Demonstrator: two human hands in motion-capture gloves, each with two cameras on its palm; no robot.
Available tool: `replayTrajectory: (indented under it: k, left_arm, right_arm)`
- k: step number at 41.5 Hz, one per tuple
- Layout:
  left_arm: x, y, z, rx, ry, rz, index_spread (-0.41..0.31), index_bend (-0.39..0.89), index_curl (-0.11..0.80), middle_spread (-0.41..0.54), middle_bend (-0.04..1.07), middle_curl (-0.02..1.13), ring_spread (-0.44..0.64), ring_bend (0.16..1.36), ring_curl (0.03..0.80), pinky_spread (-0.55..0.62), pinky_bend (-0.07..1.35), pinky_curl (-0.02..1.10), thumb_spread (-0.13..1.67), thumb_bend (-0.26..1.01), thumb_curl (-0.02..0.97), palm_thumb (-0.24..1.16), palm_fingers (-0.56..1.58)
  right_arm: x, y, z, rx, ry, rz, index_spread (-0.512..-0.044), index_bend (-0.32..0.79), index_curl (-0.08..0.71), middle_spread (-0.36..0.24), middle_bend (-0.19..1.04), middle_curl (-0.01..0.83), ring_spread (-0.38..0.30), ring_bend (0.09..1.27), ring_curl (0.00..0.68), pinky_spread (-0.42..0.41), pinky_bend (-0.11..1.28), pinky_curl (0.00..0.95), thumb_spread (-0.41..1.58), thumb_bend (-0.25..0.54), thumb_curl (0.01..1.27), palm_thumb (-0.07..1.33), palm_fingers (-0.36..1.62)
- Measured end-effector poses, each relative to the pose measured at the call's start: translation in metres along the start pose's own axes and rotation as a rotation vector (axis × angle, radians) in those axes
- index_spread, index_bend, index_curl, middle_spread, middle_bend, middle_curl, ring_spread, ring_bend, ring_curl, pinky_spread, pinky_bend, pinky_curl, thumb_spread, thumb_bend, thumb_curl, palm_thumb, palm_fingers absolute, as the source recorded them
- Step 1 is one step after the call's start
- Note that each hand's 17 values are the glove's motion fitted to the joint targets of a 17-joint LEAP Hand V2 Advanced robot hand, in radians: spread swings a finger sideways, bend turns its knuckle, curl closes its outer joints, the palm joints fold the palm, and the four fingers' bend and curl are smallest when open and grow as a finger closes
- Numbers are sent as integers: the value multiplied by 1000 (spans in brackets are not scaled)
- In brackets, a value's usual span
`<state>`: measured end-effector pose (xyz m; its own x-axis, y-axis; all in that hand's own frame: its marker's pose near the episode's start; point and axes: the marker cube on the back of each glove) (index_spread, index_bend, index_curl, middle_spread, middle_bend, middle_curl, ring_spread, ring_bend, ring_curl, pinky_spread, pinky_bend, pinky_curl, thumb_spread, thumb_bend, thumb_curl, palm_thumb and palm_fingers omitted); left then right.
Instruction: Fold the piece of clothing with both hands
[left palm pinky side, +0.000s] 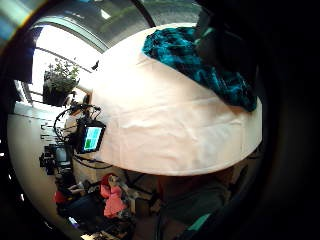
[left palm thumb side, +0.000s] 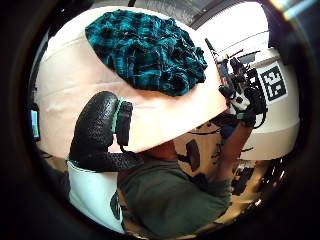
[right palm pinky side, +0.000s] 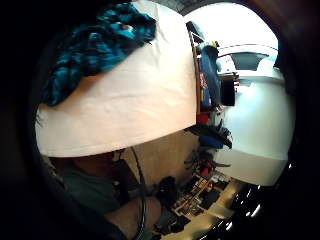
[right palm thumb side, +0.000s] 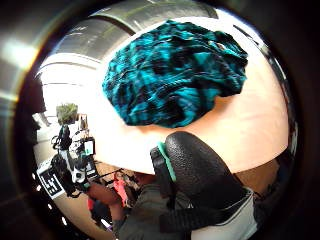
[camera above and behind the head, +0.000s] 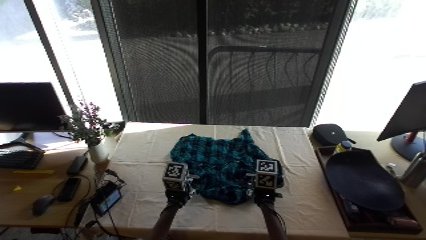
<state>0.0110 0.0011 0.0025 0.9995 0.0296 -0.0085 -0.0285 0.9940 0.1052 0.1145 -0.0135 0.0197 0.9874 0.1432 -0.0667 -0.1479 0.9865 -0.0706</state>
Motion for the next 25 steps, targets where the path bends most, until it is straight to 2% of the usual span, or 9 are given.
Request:
replayTrajectory:
  k: [2, 6, 10, 14, 18, 22, 25]
  left_arm:
    - [7, 1, 16, -51, 38, 12, -99, 137, 253, 17, 184, 312, 165, 518, 278, 100, 673, 325, 1160, 11, 309, 439, 413]
    - [17, -8, 45, -69, 78, 46, -100, 138, 261, 17, 181, 321, 165, 517, 282, 101, 675, 330, 1164, -6, 318, 446, 408]
    - [25, -13, 80, -171, 68, 100, -94, 133, 266, 17, 182, 327, 166, 521, 286, 102, 674, 333, 1156, -14, 325, 449, 399]
    - [33, -18, 112, -297, -38, 206, -83, 116, 264, 27, 181, 333, 180, 520, 292, 116, 686, 340, 1153, -17, 331, 454, 354]
    - [35, -10, 105, -352, -191, 264, -60, 110, 259, 77, 178, 344, 249, 505, 297, 170, 705, 354, 1151, -11, 340, 475, 196]
    - [34, -26, 121, -292, -108, 312, -39, 114, 255, 111, 175, 336, 298, 509, 290, 201, 718, 349, 1185, -3, 339, 504, 144]
    - [35, -23, 126, -314, -47, 305, -37, 127, 255, 116, 185, 336, 317, 514, 284, 216, 721, 342, 1257, 14, 331, 528, 142]
  right_arm:
    - [12, -9, 12, -12, 3, 22, -411, 140, 246, 7, 180, 253, 139, 196, 137, 225, 678, 323, 1235, 53, 229, 296, -27]
    - [26, -25, 35, -32, -6, 25, -404, 138, 247, 9, 176, 259, 146, 200, 149, 224, 685, 329, 1204, 41, 246, 328, -24]
    - [27, -45, 63, -17, 12, -19, -402, 126, 243, 14, 178, 264, 150, 208, 162, 224, 703, 336, 1167, 30, 264, 366, -18]
    - [18, -63, 85, 38, 89, -123, -394, 114, 236, 20, 172, 266, 152, 240, 179, 202, 737, 348, 1137, 16, 277, 399, 2]
    - [1, -58, 81, 117, 126, -223, -400, 88, 219, 10, 178, 270, 145, 291, 200, 148, 778, 358, 1105, 4, 288, 434, 35]
    - [-13, -58, 67, 256, 74, -281, -413, 58, 190, -12, 195, 280, 80, 412, 236, 78, 796, 357, 1079, -10, 295, 455, 126]
    - [-15, -65, 65, 304, 45, -270, -418, 50, 172, -50, 212, 293, 11, 493, 266, 30, 802, 360, 1063, -18, 298, 461, 209]
